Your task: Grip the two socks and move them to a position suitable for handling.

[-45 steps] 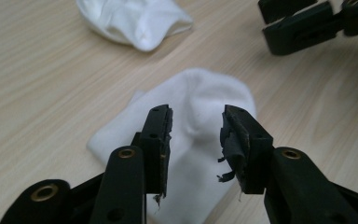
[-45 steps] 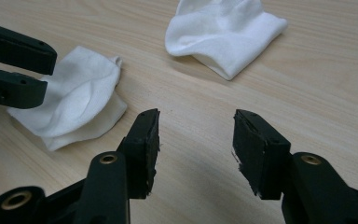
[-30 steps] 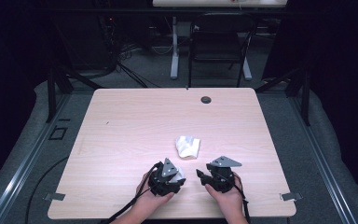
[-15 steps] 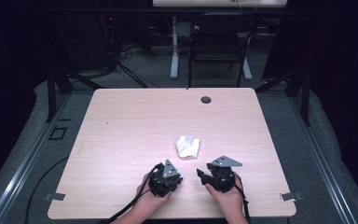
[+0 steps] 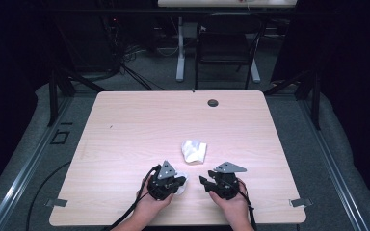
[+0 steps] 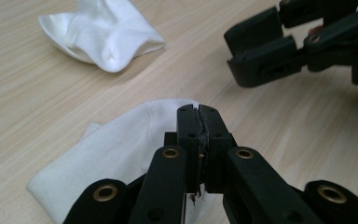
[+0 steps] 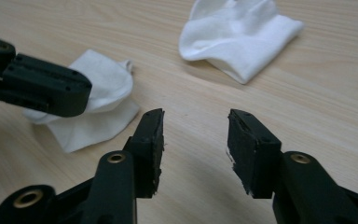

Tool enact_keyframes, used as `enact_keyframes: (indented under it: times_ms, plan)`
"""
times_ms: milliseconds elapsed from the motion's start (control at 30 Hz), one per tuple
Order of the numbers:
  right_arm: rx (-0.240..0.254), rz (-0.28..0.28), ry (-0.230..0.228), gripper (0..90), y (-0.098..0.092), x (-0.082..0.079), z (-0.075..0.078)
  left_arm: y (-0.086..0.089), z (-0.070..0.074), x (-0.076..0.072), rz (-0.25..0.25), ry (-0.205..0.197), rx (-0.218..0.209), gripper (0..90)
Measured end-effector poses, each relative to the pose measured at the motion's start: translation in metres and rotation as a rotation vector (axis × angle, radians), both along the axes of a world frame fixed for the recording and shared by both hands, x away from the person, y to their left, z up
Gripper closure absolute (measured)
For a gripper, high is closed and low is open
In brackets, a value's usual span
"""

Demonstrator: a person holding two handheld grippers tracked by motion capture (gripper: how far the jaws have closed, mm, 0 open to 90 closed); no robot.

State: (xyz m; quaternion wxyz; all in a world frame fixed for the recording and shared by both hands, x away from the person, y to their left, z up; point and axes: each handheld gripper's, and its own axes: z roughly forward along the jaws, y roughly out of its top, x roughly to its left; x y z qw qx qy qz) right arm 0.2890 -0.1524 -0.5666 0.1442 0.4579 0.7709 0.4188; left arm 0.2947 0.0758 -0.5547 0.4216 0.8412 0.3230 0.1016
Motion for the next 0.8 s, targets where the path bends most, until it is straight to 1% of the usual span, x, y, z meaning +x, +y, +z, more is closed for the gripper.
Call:
enact_keyframes:
  times_ms: [33, 67, 100, 133, 167, 200, 233, 267, 300, 333, 367, 400, 433, 467, 500, 533, 567, 600, 633, 733, 767, 800]
  plan:
    - [-0.016, 0.017, 0.002, 63.0, 0.003, -0.001, 0.0, 0.003, 0.003, 0.0, 0.005, -0.003, -0.015, 88.5]
    - [-0.021, 0.024, 0.002, 67.4, 0.006, -0.001, 0.0, 0.005, 0.005, -0.001, 0.008, -0.001, -0.028, 88.6]
    - [-0.029, 0.036, -0.005, 73.4, 0.009, -0.002, 0.0, 0.006, 0.006, 0.0, 0.009, -0.004, -0.041, 88.6]
    - [-0.027, 0.048, -0.006, 78.7, 0.012, -0.003, 0.001, 0.008, 0.008, 0.0, 0.012, 0.0, -0.055, 88.6]
    - [-0.024, 0.058, -0.008, 83.4, 0.016, -0.003, 0.002, 0.008, 0.008, 0.0, 0.012, 0.0, -0.055, 88.7]
    - [-0.024, 0.058, -0.008, 83.4, 0.016, -0.003, 0.002, 0.01, 0.01, 0.0, 0.017, -0.001, -0.064, 88.7]
    - [-0.015, 0.069, -0.007, 87.1, 0.019, -0.003, 0.002, 0.012, 0.012, 0.0, 0.025, -0.008, -0.071, 88.7]
    - [-0.009, 0.099, -0.014, 90.0, 0.028, -0.003, 0.002, 0.015, 0.015, 0.0, 0.019, -0.015, -0.077, 88.7]
    - [-0.006, 0.114, -0.015, 90.0, 0.033, -0.003, 0.002, 0.015, 0.015, 0.0, 0.019, -0.015, -0.077, 88.7]
    - [-0.013, 0.136, -0.005, 90.0, 0.037, -0.003, 0.001, 0.018, 0.018, 0.0, 0.027, -0.008, -0.097, 88.8]
    - [-0.009, 0.151, 0.0, 90.0, 0.042, -0.003, -0.001, 0.02, 0.019, 0.0, 0.03, -0.014, -0.098, 88.8]
    - [-0.015, 0.165, -0.001, 90.0, 0.047, -0.004, -0.003, 0.021, 0.02, 0.0, 0.028, -0.014, -0.108, 88.8]
    - [-0.015, 0.165, -0.001, 90.0, 0.047, -0.004, -0.003, 0.021, 0.02, 0.0, 0.028, -0.014, -0.108, 88.8]
    - [-0.045, 0.195, -0.006, 89.2, 0.054, -0.005, -0.006, 0.024, 0.022, -0.001, 0.026, -0.02, -0.112, 88.7]
    - [-0.045, 0.195, -0.006, 89.2, 0.054, -0.005, -0.006, 0.024, 0.022, -0.001, 0.026, -0.02, -0.112, 88.8]
    - [-0.062, 0.203, -0.007, 87.3, 0.059, -0.005, -0.01, 0.026, 0.024, -0.001, 0.024, -0.025, -0.109, 88.8]
    - [-0.074, 0.203, -0.001, 86.8, 0.06, -0.004, -0.012, 0.027, 0.024, -0.001, 0.028, -0.029, -0.113, 88.8]
    - [-0.088, 0.205, 0.008, 86.7, 0.061, -0.004, -0.014, 0.028, 0.024, -0.001, 0.031, -0.03, -0.105, 88.8]
    - [-0.085, 0.202, 0.016, 87.1, 0.062, -0.003, -0.018, 0.029, 0.024, -0.001, 0.027, -0.032, -0.103, 88.8]
    - [-0.087, 0.204, 0.016, 88.1, 0.061, -0.003, -0.018, 0.033, 0.025, -0.002, 0.033, -0.037, -0.099, 88.7]
    - [-0.106, 0.202, 0.018, 89.0, 0.06, -0.003, -0.017, 0.035, 0.025, -0.002, 0.034, -0.039, -0.099, 88.7]
    - [-0.111, 0.196, 0.017, 89.1, 0.06, -0.004, -0.017, 0.041, 0.027, -0.003, 0.041, -0.047, -0.086, 88.7]
